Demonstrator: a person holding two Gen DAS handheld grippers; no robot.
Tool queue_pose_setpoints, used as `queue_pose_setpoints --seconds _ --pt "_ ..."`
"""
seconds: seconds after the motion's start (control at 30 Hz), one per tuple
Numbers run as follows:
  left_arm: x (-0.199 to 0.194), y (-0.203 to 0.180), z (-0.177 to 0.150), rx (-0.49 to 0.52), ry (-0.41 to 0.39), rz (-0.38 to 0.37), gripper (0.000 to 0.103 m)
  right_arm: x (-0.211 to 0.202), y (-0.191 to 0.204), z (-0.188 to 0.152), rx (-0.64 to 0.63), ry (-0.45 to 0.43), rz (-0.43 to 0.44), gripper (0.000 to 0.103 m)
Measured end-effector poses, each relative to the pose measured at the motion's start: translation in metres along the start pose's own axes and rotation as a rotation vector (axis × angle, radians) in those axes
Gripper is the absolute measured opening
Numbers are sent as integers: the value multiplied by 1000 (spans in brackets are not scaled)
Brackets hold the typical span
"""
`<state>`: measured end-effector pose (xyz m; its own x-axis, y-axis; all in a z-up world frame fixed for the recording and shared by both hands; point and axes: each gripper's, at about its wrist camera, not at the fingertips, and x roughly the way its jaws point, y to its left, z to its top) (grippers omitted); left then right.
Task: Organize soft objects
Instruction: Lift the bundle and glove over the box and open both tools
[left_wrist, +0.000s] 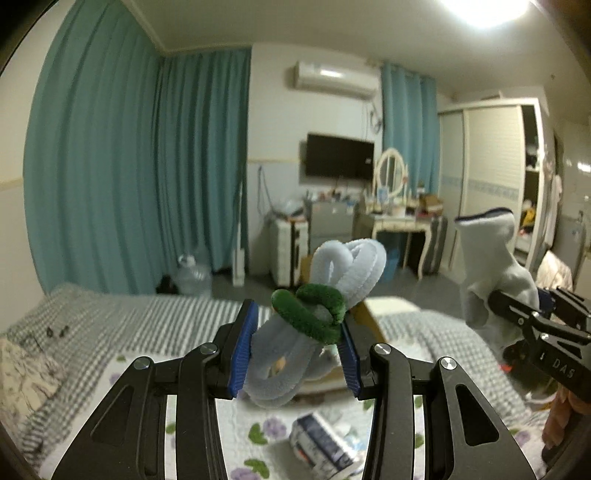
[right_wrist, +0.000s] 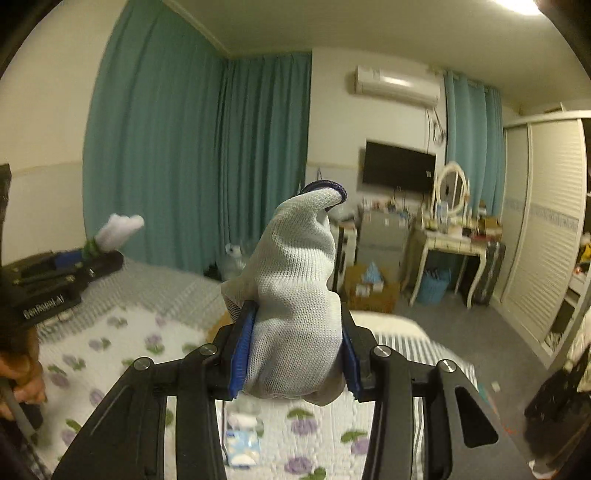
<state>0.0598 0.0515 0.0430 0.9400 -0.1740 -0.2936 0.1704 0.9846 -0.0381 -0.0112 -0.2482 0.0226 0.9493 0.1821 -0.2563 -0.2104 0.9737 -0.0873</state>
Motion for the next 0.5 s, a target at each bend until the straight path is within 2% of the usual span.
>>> queue_pose_setpoints --seconds 0.27,0.5 --pt "10 -7 38 12 -75 -32 41 -9 3 48 -17 -103 -1 42" --pt "55 -7 50 5 -79 -36 41 34 -5 54 -5 -100 -12 42"
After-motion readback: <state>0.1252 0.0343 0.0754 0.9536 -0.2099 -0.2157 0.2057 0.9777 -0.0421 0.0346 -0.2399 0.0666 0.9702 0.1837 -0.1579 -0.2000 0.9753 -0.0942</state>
